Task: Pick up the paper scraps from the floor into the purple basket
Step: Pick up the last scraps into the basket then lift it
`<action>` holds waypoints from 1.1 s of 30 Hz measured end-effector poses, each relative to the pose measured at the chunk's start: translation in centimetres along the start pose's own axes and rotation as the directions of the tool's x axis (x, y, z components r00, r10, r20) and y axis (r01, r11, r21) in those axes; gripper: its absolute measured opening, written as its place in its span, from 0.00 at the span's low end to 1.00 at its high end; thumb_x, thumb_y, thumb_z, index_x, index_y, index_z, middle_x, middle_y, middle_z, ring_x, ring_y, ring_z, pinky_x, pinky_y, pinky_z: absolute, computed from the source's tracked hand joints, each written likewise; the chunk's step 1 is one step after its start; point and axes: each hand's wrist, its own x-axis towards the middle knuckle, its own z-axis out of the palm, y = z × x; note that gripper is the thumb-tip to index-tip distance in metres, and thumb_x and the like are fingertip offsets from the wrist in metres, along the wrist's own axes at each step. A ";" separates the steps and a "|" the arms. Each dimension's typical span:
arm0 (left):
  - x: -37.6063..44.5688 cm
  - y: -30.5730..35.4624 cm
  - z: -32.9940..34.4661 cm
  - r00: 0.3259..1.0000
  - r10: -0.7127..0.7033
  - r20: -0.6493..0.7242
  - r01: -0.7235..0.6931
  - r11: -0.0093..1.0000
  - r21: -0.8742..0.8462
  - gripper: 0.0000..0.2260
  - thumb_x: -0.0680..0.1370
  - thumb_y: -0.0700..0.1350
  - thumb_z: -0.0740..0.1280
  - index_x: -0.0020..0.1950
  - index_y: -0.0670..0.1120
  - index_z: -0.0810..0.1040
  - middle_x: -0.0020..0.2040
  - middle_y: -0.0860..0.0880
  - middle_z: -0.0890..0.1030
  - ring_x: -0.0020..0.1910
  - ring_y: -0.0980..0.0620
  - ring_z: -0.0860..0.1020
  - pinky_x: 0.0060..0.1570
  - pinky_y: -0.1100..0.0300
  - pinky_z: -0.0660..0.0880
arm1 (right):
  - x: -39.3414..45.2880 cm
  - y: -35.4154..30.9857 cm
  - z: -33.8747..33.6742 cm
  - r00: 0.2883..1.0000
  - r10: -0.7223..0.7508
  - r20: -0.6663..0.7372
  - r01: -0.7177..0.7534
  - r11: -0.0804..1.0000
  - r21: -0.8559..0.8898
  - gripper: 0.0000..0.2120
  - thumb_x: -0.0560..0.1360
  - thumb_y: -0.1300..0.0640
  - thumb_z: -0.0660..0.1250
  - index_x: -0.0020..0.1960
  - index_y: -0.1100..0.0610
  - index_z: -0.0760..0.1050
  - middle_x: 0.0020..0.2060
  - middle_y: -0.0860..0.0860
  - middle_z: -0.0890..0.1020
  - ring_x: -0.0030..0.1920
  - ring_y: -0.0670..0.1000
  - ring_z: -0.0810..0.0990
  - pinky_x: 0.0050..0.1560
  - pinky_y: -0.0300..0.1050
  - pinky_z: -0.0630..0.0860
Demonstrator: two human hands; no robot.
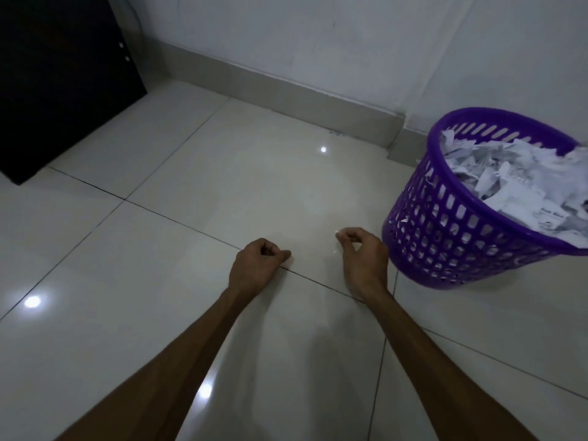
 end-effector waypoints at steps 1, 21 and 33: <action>-0.2 0.6 -0.2 1.000 0.008 0.003 -0.008 1.000 -0.018 0.10 0.72 0.55 0.73 0.41 0.50 0.78 0.40 0.53 0.83 0.40 0.50 0.82 0.49 0.48 0.80 | 0.1 -0.7 -0.5 1.000 -0.017 -0.008 0.017 1.000 0.024 0.05 0.78 0.54 0.68 0.51 0.52 0.82 0.44 0.43 0.82 0.42 0.34 0.77 0.48 0.33 0.76; -4.6 13.0 3.6 0.971 0.167 0.171 -0.113 0.951 -0.287 0.08 0.79 0.44 0.67 0.56 0.44 0.80 0.52 0.49 0.82 0.39 0.52 0.81 0.29 0.74 0.70 | 3.8 -9.5 -18.1 0.890 -0.267 -0.371 0.165 0.945 -0.283 0.15 0.81 0.50 0.63 0.63 0.55 0.79 0.57 0.52 0.83 0.53 0.47 0.80 0.54 0.35 0.71; -2.3 7.8 2.1 0.975 0.055 0.214 -0.028 0.991 -0.128 0.06 0.79 0.47 0.66 0.55 0.51 0.80 0.52 0.53 0.82 0.40 0.53 0.82 0.40 0.61 0.73 | 0.4 -8.4 -7.8 0.930 -0.362 -0.066 0.355 0.929 -0.104 0.07 0.78 0.55 0.68 0.55 0.51 0.81 0.49 0.43 0.82 0.48 0.38 0.79 0.51 0.27 0.74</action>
